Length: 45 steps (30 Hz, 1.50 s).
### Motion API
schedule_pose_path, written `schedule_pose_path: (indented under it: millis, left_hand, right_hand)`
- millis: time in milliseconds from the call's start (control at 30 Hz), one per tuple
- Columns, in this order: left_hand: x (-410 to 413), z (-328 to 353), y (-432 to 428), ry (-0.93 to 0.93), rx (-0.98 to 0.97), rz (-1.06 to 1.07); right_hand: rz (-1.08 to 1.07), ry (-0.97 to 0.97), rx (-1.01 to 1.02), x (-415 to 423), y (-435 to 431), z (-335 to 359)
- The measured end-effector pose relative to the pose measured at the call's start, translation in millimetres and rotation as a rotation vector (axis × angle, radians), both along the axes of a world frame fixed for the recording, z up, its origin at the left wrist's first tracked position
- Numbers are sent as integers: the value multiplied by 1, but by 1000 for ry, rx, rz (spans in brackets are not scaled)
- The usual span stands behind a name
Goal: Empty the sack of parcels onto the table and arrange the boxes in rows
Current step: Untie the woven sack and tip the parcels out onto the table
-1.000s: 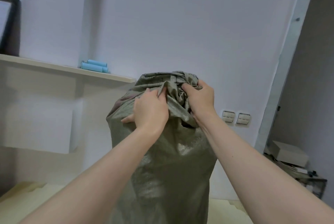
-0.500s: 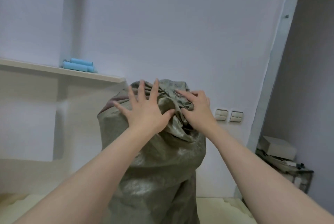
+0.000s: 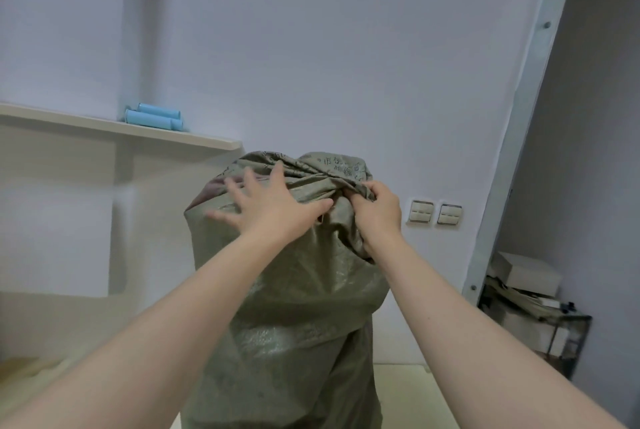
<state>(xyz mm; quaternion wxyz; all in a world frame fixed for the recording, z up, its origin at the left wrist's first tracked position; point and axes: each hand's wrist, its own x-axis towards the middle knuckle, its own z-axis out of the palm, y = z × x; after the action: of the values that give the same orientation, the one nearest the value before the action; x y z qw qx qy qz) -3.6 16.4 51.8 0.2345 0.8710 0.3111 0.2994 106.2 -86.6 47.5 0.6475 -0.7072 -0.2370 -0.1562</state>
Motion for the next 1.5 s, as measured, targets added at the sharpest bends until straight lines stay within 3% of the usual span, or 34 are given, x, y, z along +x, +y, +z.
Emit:
schedule_pose_path:
  millis: [67,167,300,367,433,500,600,733,833,900,1067,1167,1200,1367,1500]
  left_hand:
    - [-3,-5,-3,-86,-176,-60]
    - [-8,6,-11,-409,-263,-97]
    - [-6,38,-4,-794,-66,-153]
    - [-1,37,-4,-874,5,-219]
    - [7,20,1,-787,-41,-270]
    - [14,-3,11,-562,-137,-266]
    - [20,-20,19,-322,-81,-94]
    - [27,-11,16,-218,91,-5]
    - [30,5,24,-46,210,-205]
    - [32,9,18,19,187,-354]
    - [45,8,-12,-76,190,-279]
    - [49,12,-35,-153,118,-311]
    - [50,13,-44,-190,101,-317]
    - [61,16,-68,-369,-140,-297]
    - [62,11,-70,-461,-128,-323]
  right_hand:
    - [55,-1,123,-5,6,4]
    - [174,-161,213,-19,17,30]
    - [241,-356,329,-31,23,81]
    - [171,-425,368,-25,22,80]
    - [117,-413,294,-12,21,62]
    - [83,-311,36,5,17,42]
    - [55,-226,-245,18,-1,21]
    - [116,-224,-283,22,-19,14]
    - [233,-238,-245,26,-38,12]
    - [288,-181,-222,29,-51,8]
    - [163,-23,-391,43,-74,-6]
    - [379,294,-169,41,-84,-4]
    - [440,308,-110,40,-86,0]
    - [459,60,-200,31,-86,24]
    - [326,-42,-162,34,-87,17]
